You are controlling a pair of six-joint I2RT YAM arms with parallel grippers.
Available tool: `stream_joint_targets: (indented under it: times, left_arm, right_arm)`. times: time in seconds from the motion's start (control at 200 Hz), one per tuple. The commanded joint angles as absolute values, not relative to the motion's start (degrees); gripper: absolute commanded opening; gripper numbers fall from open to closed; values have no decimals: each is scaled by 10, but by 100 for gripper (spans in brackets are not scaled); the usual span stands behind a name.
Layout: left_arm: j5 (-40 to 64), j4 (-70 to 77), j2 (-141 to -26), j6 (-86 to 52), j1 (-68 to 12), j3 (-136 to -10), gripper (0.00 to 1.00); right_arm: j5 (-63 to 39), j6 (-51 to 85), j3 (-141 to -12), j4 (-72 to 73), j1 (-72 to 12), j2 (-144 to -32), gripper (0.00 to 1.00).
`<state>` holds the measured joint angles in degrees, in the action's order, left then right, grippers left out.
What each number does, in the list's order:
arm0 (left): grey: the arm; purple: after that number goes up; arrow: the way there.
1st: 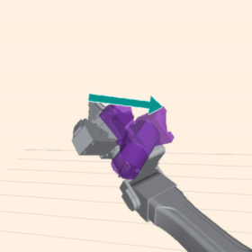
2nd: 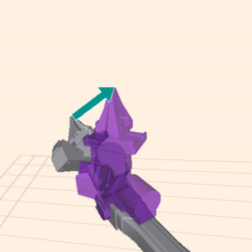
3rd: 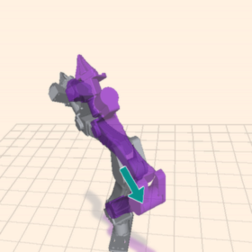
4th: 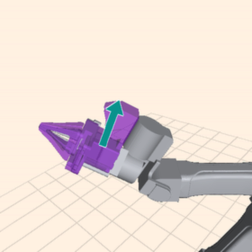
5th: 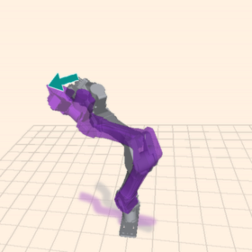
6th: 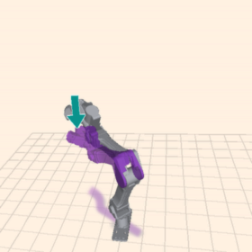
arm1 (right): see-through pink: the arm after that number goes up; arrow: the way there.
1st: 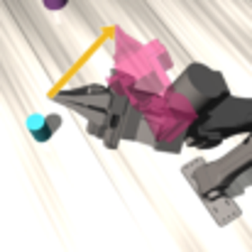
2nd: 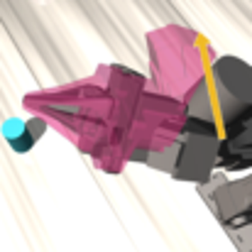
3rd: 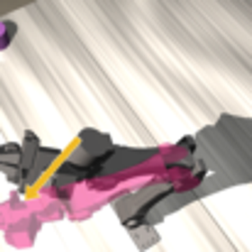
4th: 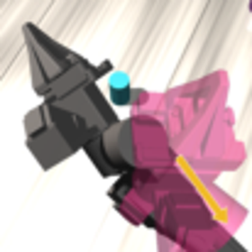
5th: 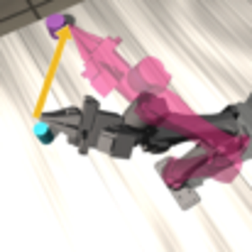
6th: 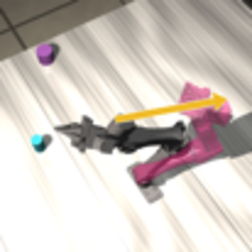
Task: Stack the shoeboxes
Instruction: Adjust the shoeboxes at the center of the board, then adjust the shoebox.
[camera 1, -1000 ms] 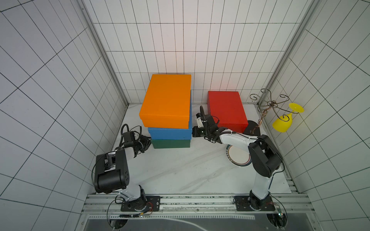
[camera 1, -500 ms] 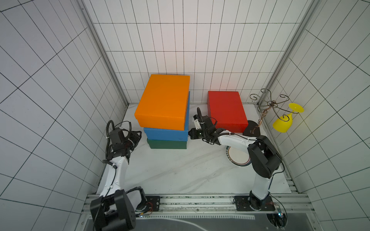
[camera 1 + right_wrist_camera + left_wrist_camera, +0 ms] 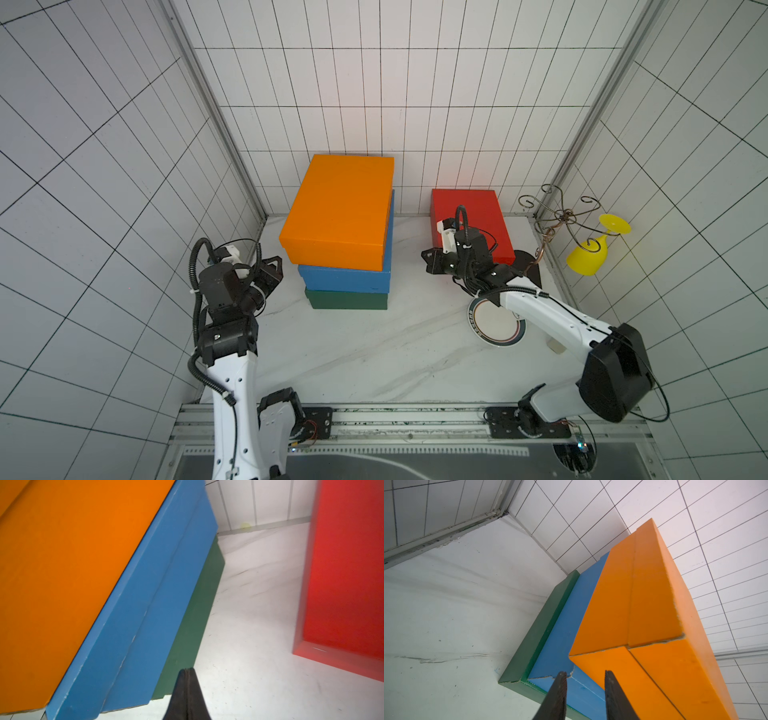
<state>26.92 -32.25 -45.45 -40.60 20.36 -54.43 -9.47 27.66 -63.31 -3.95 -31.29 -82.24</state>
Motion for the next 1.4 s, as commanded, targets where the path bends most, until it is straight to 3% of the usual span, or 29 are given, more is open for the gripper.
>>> stream_joint_targets:
  times: [0.0,0.25,0.575,0.675,0.8,0.915,1.12,1.395]
  left_arm:
    - [321,-346,-438,-401,202,-582,32]
    - [312,-330,-433,-428,99,-646,32]
    - [100,-308,-549,-408,-274,-740,38]
    - [43,-308,-582,-396,-363,-775,40]
    - [25,-292,-624,-389,-432,-794,44]
    - [0,-279,-652,-382,-481,-798,49]
    - [9,-254,-701,-371,-519,-801,75]
    - [16,-242,-787,-362,-535,-816,98]
  right_arm:
    - [-68,265,-593,-82,-298,-782,0]
    - [-61,252,-580,-128,-265,-737,0]
    - [-44,245,-573,-161,-238,-708,2]
    - [-35,242,-576,-172,-227,-700,12]
    - [-30,242,-572,-174,-208,-689,37]
    - [-29,239,-565,-174,-187,-684,51]
    - [-25,234,-557,-174,-155,-688,66]
    - [-24,228,-549,-174,-124,-685,77]
